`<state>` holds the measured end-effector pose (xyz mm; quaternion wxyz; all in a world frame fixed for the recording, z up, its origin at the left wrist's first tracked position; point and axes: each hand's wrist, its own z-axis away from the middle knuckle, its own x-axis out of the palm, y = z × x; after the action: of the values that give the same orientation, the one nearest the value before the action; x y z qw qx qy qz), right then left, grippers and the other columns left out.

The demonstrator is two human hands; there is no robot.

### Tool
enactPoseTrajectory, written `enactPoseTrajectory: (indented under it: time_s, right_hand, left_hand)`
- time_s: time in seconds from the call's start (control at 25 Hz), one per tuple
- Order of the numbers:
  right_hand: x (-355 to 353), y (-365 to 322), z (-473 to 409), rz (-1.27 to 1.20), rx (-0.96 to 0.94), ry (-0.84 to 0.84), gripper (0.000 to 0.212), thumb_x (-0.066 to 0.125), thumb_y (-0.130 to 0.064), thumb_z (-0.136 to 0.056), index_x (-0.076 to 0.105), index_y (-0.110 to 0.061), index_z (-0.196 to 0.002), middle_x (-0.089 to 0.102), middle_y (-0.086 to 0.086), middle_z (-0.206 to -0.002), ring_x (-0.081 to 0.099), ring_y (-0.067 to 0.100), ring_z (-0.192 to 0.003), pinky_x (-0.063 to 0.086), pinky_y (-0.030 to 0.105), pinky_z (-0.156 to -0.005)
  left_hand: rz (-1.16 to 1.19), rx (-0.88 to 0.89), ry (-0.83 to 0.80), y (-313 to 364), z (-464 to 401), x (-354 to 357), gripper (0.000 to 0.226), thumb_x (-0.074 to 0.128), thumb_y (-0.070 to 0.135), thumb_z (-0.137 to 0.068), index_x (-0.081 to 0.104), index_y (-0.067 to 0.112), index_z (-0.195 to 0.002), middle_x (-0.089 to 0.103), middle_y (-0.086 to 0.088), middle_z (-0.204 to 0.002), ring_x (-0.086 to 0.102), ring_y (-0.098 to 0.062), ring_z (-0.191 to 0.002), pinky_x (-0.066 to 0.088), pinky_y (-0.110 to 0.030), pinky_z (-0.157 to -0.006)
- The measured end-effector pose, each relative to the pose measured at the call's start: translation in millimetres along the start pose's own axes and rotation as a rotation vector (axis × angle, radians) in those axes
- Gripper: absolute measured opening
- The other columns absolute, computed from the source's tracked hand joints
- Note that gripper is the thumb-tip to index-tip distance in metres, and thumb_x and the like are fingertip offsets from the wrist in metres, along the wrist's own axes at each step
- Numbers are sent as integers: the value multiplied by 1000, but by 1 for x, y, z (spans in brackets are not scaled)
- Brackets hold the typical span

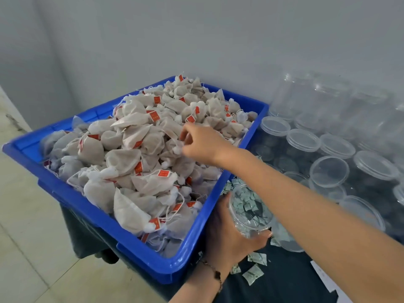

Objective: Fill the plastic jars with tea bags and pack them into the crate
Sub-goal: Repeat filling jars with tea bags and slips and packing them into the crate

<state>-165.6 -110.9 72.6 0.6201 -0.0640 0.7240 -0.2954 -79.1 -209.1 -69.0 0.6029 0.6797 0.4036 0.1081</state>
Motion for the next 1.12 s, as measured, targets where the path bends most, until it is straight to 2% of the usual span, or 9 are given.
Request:
enactPoseTrajectory:
  time_s: [0.08,0.16,0.32,0.56,0.68,0.84,0.88,1.0,1.12]
  right_hand:
    - [9,-4,5,105,-41,-36,41,63,-30,-82,47,-16,-117,54,-3,-94,54,13,-83,46,25,-65]
    - [11,-3,7,139,-51,54,32,60,-24,-88,50,-12,-115,56,0,-94,57,17,-86,48,30,-70]
    - [-8,-7,15,101,-55,227,9,55,-12,-89,59,-9,-98,62,2,-89,59,16,-82,51,34,-77]
    - [-82,-14,66,43,-87,461,7,65,-15,-82,59,-19,-84,56,-13,-68,51,-3,-58,43,10,-58]
    - [-96,-7,105,42,-56,340,10,65,-17,-79,59,-24,-76,60,-11,-66,52,-2,-59,41,10,-56]
    - [-69,6,128,329,120,-199,4,59,-26,-82,60,-28,-85,62,-12,-79,57,3,-70,48,20,-63]
    - [-62,9,125,395,111,-213,8,57,-28,-84,61,-29,-91,63,-13,-85,57,4,-75,50,25,-68]
    - [-43,4,92,326,-33,14,18,51,-19,-90,64,-26,-101,66,-10,-97,59,7,-85,52,31,-76]
    - [-9,-3,47,340,-75,-123,24,49,-11,-92,66,-20,-106,66,-2,-104,61,13,-90,52,33,-79]
  left_hand:
    - [25,-12,-16,-2,-1,0,107,83,52,-50,33,17,-139,40,10,-132,42,-5,-125,37,-21,-103]
    - [21,-4,-2,-1,-2,0,106,86,46,-50,35,14,-138,43,5,-132,44,-8,-125,41,-29,-103]
    - [48,71,77,3,-1,0,99,77,56,-50,40,19,-134,38,26,-124,45,3,-118,36,-7,-97]
    - [36,130,117,1,-1,1,97,74,61,-47,32,35,-130,40,23,-120,43,6,-114,29,3,-93]
    - [7,91,122,0,0,2,98,72,64,-44,30,37,-128,44,19,-119,48,1,-112,37,-6,-92]
    - [-66,99,157,2,-1,1,95,69,64,-46,34,27,-126,49,9,-117,54,-9,-110,48,-25,-87]
    - [-64,105,145,1,-1,1,96,69,63,-47,36,25,-128,48,9,-119,51,-7,-111,46,-24,-90]
    - [-26,70,80,3,0,-1,101,69,61,-49,41,16,-134,44,10,-125,46,-5,-118,40,-22,-98]
    - [28,20,23,8,-1,-5,101,77,52,-51,39,12,-136,45,6,-132,43,-6,-125,39,-26,-105]
